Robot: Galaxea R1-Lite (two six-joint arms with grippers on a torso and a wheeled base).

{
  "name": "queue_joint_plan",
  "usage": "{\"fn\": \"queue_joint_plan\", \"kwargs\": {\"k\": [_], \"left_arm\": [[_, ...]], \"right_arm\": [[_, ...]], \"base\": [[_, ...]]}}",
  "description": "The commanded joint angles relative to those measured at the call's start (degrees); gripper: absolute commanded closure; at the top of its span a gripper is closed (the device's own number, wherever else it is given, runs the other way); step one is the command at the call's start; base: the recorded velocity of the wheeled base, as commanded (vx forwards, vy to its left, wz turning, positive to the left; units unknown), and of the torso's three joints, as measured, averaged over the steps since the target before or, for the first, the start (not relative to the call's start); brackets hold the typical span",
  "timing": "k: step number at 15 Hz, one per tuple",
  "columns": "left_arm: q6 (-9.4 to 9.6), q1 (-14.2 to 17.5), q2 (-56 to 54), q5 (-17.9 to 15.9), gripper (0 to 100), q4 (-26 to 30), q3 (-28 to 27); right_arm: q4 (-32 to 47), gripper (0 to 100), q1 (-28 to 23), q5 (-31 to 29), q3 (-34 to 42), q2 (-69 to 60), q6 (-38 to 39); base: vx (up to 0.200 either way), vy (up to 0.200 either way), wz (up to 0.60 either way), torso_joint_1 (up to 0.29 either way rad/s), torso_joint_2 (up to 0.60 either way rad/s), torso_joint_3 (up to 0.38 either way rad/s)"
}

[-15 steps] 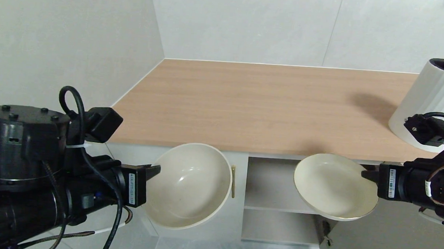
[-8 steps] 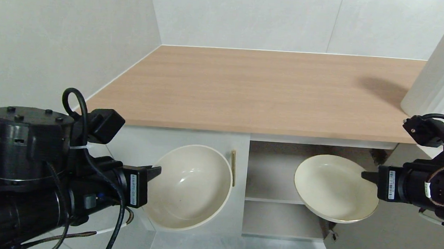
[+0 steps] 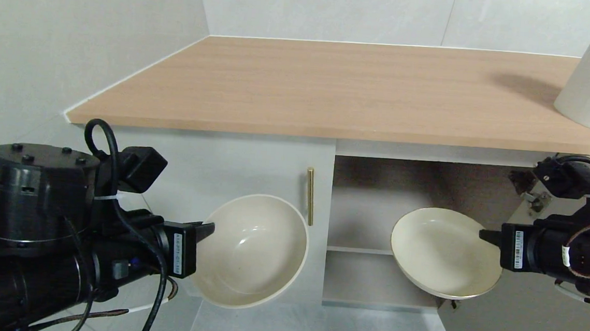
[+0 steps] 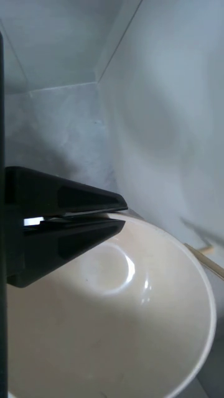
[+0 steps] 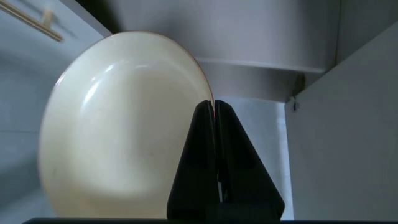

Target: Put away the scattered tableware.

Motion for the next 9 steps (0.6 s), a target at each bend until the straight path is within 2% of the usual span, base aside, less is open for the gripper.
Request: {"fn": "queue_joint_plan", "kwargs": {"k": [1,4,9], "left_arm": [[0.01,0.0,0.0,0.0,100,-0.1,0.0],[0.01,-0.1,0.0,0.0,100,-0.1,0.0],[0.01,-0.1,0.1,0.0,100,-0.1,0.0]], "right_arm": [[0.0,100,0.0,0.0,0.0,0.2,0.0],[0.0,100,0.0,0.1,0.2,0.3,0.0],[0.0,100,0.0,0.1,0.3,0.9,0.0]], "base": [[0.000,0.000,0.00,-0.183,0.46,0.276],[0.000,0.000,0.00,-0.142,0.37,0.204],[0.000,0.000,0.00,-0.014,0.04,0.026]]}}
